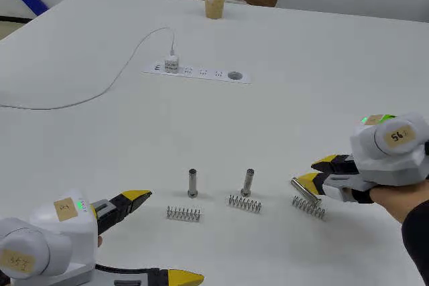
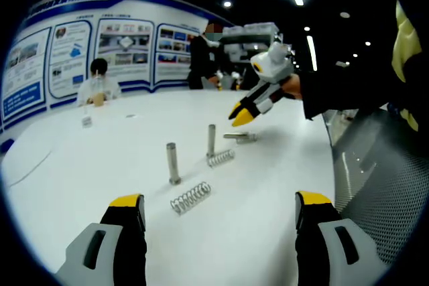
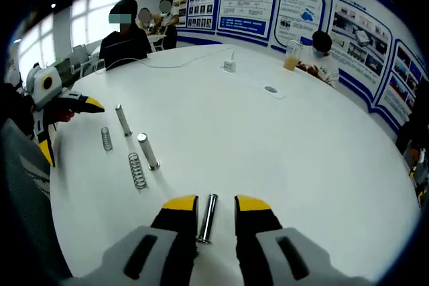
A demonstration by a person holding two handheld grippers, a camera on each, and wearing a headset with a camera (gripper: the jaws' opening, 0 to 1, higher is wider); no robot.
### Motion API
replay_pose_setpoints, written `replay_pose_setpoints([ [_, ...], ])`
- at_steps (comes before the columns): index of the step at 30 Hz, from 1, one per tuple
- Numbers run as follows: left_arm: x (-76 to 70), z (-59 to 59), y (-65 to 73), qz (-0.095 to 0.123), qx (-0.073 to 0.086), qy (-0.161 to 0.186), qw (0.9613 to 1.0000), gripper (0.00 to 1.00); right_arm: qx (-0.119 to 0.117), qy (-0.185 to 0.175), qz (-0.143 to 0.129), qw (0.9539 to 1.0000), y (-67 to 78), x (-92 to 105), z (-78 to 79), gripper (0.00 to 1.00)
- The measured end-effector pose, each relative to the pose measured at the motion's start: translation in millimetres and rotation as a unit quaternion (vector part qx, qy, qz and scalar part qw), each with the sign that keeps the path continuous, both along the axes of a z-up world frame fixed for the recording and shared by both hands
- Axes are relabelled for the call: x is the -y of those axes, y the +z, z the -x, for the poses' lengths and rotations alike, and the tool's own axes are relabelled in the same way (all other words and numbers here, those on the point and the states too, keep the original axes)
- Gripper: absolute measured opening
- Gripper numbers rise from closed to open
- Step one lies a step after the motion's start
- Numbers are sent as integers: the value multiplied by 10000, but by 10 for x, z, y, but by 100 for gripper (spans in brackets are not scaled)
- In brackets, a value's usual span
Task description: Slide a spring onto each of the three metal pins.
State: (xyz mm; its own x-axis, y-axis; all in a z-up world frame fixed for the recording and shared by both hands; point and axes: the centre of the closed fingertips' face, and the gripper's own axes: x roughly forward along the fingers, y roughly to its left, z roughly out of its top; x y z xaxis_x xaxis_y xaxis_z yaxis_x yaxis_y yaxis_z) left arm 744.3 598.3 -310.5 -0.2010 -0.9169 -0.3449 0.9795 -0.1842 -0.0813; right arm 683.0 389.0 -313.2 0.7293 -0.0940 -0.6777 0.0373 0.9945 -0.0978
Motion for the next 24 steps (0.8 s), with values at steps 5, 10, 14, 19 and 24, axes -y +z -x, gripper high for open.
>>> replay_pose_setpoints([
  [5,-1,-4,-7,-7,-3,4,10000,94,-125,-57,-29,9999,-79,15,-21,20],
  [10,-6,-6,-14,-15,-7,10,10000,94,-183,-99,-91,9997,-119,12,-58,18],
  [14,-9,-6,-13,-17,-14,13,10000,94,-255,-101,-111,9996,-156,1,-81,16],
  [19,-11,-8,-14,-18,-21,14,10000,94,-390,-130,-122,9991,-204,-3,-77,14],
  [24,-10,-1,-14,-16,-25,10,10000,94,-461,-137,-150,9987,-228,-11,-80,13],
])
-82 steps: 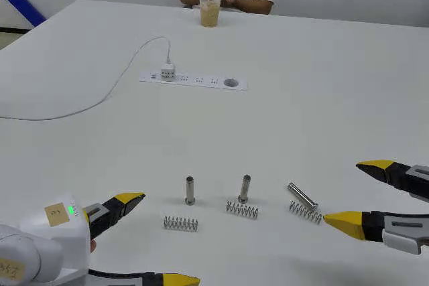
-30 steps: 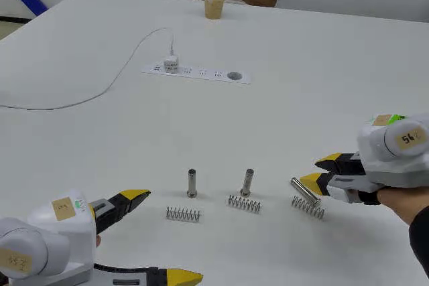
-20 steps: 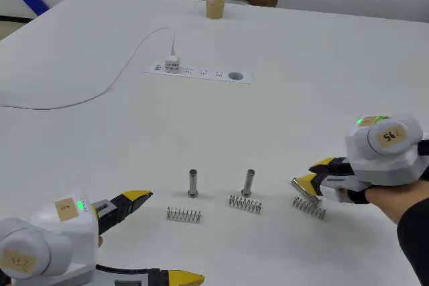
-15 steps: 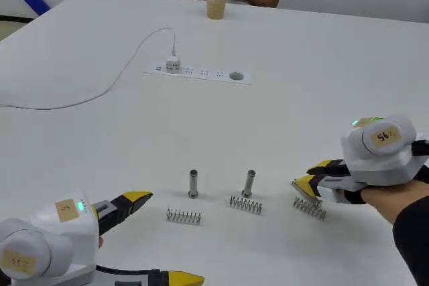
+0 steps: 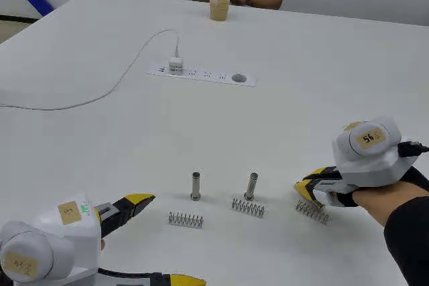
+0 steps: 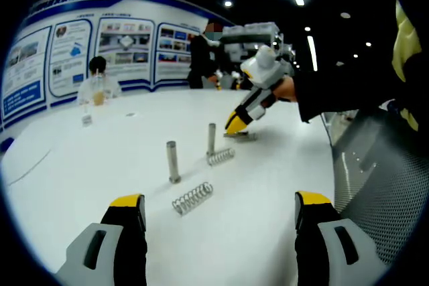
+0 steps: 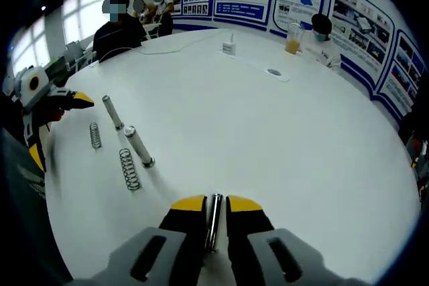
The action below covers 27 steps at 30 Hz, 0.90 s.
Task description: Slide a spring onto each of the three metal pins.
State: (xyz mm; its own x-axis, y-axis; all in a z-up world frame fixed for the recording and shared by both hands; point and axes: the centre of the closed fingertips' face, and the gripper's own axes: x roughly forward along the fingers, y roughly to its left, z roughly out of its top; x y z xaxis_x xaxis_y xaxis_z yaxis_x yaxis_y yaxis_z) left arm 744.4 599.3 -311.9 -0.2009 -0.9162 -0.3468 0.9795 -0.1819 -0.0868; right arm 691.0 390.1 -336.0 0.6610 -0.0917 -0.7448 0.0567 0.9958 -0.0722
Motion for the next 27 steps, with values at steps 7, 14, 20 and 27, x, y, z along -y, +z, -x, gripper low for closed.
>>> replay_pose_setpoints([
  [7,-7,0,-5,3,6,4,10000,93,-115,-56,-46,9999,-54,15,-2,11],
  [14,-18,-17,-11,5,0,39,10000,93,-189,-87,-88,9997,-92,27,-1,10],
  [20,-15,-26,-5,19,1,57,10000,93,-301,-91,-146,9994,-119,25,0,10],
  [27,-20,-35,-5,16,1,70,10000,93,-371,-207,-330,9986,-118,35,0,9],
])
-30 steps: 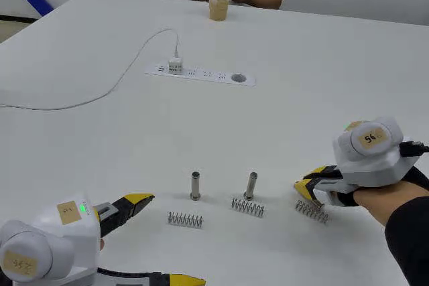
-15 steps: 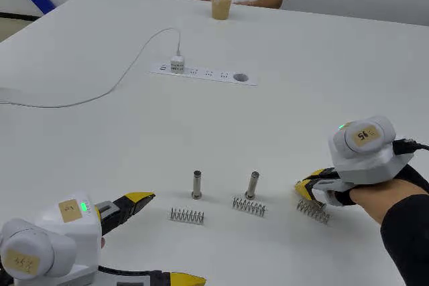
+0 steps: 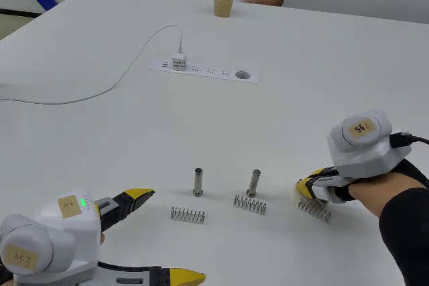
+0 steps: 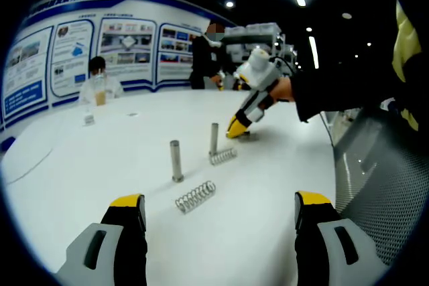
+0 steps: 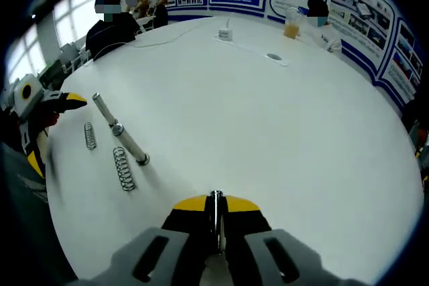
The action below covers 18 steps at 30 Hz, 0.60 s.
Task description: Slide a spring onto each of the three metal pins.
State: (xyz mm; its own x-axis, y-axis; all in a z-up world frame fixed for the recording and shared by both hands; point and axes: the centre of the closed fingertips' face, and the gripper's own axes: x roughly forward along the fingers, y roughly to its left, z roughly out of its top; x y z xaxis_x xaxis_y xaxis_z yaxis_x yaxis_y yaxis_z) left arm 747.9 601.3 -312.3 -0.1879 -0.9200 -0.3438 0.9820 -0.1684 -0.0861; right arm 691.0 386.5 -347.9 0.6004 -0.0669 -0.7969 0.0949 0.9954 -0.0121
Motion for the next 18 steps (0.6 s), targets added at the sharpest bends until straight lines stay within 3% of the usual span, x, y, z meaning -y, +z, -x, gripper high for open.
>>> replay_pose_setpoints([
  [8,24,22,9,8,17,-39,10000,93,-107,-33,-91,9999,-8,-9,6,9],
  [12,45,34,51,57,33,-58,10000,93,0,-167,-192,9997,-5,7,16,9],
  [18,15,2,81,96,54,-21,9999,93,175,-247,-103,9995,92,-30,56,9],
])
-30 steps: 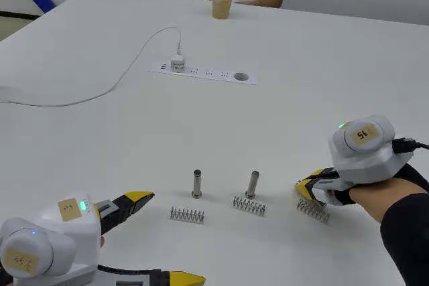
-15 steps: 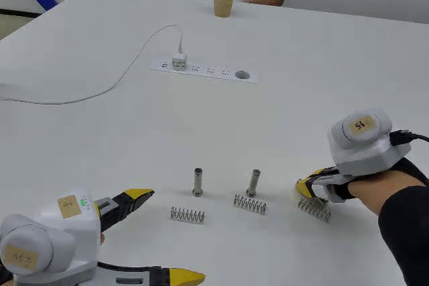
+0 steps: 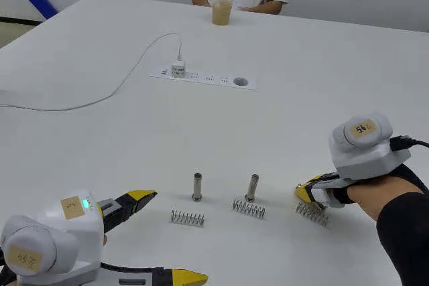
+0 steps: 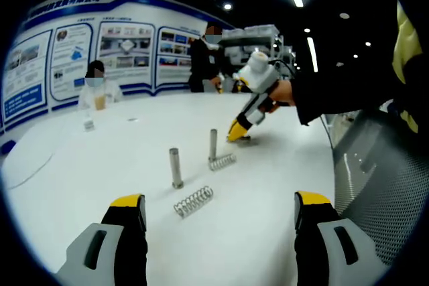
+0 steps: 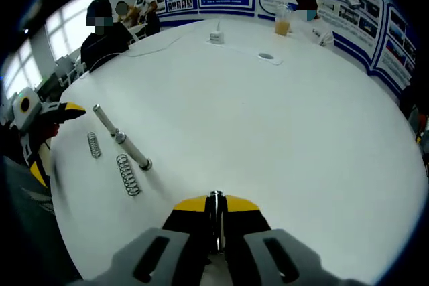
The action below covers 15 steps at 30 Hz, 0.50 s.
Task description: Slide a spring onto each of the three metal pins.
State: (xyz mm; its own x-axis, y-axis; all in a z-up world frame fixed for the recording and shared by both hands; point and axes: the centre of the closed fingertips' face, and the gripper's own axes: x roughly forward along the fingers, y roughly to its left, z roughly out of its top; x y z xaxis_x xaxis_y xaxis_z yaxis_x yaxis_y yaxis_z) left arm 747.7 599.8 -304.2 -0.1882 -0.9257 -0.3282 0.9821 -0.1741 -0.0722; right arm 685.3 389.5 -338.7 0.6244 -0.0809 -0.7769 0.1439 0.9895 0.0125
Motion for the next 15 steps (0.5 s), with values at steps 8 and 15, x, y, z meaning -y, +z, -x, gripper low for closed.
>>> replay_pose_setpoints([
  [8,6,-13,25,29,28,-1,10000,93,210,-58,94,9997,154,-12,65,9],
  [15,6,-15,53,53,55,-14,10000,93,381,-109,149,9991,269,-25,116,9],
])
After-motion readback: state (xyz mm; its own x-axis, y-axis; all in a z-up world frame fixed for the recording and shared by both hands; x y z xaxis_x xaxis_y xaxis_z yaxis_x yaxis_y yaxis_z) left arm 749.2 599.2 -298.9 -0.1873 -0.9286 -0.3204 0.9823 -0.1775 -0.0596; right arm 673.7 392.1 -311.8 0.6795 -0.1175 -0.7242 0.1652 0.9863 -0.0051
